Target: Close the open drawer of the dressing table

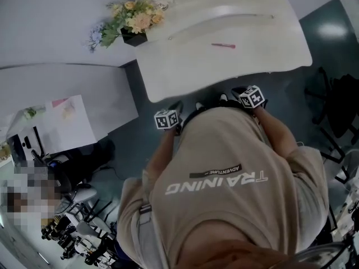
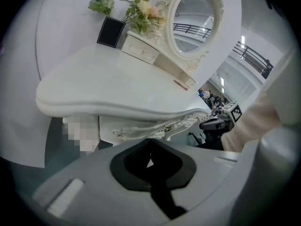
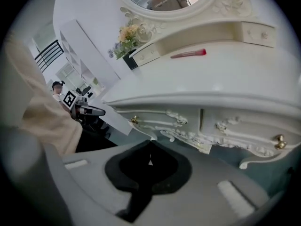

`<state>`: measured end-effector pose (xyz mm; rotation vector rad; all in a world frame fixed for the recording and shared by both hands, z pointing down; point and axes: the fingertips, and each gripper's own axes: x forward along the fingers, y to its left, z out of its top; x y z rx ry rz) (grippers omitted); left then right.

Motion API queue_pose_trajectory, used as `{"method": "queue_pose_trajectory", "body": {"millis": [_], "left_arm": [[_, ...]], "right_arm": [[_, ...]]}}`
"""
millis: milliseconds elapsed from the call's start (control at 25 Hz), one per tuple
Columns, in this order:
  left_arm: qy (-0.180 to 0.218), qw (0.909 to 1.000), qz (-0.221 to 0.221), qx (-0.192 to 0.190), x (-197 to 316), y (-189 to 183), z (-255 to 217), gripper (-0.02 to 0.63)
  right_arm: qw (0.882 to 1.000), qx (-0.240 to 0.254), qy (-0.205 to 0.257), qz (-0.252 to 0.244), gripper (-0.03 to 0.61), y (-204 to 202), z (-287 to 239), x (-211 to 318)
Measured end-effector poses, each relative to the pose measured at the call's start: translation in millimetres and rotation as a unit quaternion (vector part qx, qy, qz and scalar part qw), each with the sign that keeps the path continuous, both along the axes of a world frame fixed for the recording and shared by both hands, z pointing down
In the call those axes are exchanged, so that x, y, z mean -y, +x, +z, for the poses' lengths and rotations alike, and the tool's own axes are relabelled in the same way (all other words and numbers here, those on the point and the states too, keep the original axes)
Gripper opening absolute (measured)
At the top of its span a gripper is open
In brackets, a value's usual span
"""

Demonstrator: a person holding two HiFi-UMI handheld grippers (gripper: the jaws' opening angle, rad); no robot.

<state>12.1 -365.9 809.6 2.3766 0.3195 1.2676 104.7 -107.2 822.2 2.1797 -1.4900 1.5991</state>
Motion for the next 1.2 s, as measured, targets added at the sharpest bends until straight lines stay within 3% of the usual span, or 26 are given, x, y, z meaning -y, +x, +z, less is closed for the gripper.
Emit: {"method": "queue_pose_trajectory", "body": {"millis": [160,360,640,760,880,1200], "left_arm": [[0.006,0.9984,-0.015,-0.055,3.2,5.9,-31.7,0.008],[0.021,0.9924,-0.025,-0.119,12.2,19.8,-73.3,0.008],[0.055,0.9726,0.009,-0.226,15.1,68.2,-158.5,0.008],[0.099,0.9559,0.041,-0.273,12.8,98.6,-206.5,0.008],[0.134,0.9336,0.08,-0.322,8.7,126.8,-258.6,0.007],[0.18,0.8775,0.12,-0.428,-1.1,163.9,-374.5,0.008]], "right_arm": [[0.999,-0.015,0.026,0.03,0.005,8.2,-25.4,2.3],[0.996,-0.065,0.055,0.014,0.004,20.3,-65.7,16.8],[0.983,-0.151,0.098,0.027,0.005,64.4,-153.8,40.9],[0.971,-0.206,0.123,0.014,0.004,85.0,-201.3,53.8],[0.954,-0.262,0.146,-0.002,0.004,98.1,-245.7,68.6],[0.923,-0.35,0.156,-0.018,0.003,132.1,-335.5,93.9]]}}
